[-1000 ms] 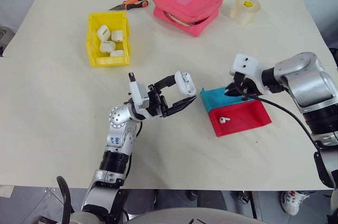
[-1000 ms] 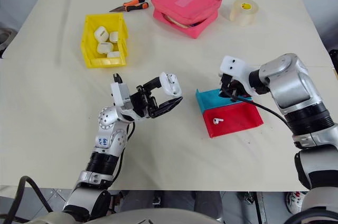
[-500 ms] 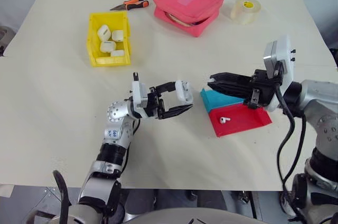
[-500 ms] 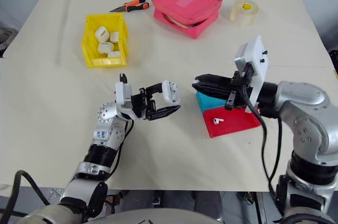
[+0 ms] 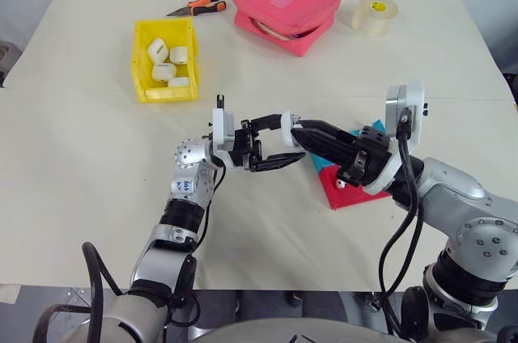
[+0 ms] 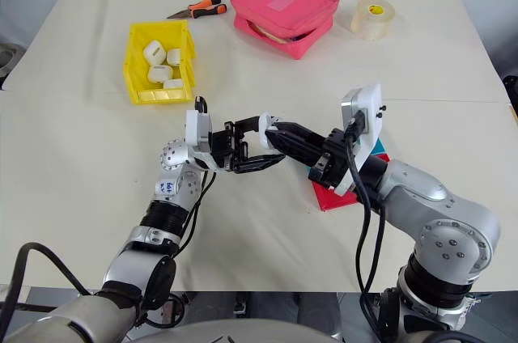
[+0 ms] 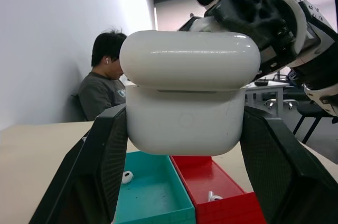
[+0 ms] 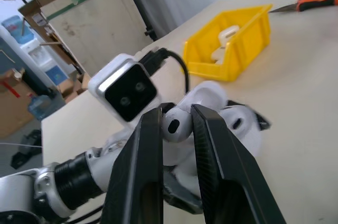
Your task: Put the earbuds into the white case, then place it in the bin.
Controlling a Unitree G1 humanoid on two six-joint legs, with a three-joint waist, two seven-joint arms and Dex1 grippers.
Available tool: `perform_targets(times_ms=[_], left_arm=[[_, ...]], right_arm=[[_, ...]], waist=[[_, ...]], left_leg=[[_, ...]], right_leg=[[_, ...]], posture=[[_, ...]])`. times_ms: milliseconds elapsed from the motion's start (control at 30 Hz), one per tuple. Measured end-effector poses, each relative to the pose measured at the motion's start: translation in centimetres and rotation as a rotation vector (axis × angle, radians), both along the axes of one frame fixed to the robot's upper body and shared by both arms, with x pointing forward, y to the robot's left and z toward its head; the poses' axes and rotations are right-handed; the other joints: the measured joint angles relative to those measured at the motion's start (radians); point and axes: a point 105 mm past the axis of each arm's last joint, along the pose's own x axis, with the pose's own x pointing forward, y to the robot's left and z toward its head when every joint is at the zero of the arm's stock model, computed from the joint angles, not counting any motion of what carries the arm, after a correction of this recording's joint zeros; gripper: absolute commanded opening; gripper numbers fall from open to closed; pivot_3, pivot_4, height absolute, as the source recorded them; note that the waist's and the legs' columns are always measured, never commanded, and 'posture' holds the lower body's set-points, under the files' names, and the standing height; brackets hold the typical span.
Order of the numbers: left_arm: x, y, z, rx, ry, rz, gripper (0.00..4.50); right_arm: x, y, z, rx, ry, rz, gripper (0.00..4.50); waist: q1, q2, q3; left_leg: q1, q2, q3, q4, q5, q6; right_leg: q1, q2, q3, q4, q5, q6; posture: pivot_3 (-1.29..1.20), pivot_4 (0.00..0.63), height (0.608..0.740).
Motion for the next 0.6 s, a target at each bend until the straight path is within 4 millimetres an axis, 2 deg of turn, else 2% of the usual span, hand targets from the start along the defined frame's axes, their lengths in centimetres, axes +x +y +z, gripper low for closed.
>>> perform_targets(times_ms=[233,600], left_arm=[[0.05,0.12,0.19,-0.008,-0.005,0.008,2.79],[0.14,0.23,0.15,-0.015,0.003,0.024,2.79]], right_arm=[[-0.04,0.53,0.28,0.032,0.010,-0.013,0.43],[-0.17,0.28,-0.43,0.013,0.036,-0.037,0.43]], waist=[[0.001,0.000,0.000],[0.002,0.000,0.000]], left_leg=[[0.000,0.000,0.000,0.000,0.000,0.000],[0.000,0.000,0.000,0.000,0.000,0.000]], right_leg=[[0.000,0.000,0.000,0.000,0.000,0.000],[0.000,0.000,0.000,0.000,0.000,0.000]], posture=[[0.00,0.150,0.740],[0.00,0.150,0.740]])
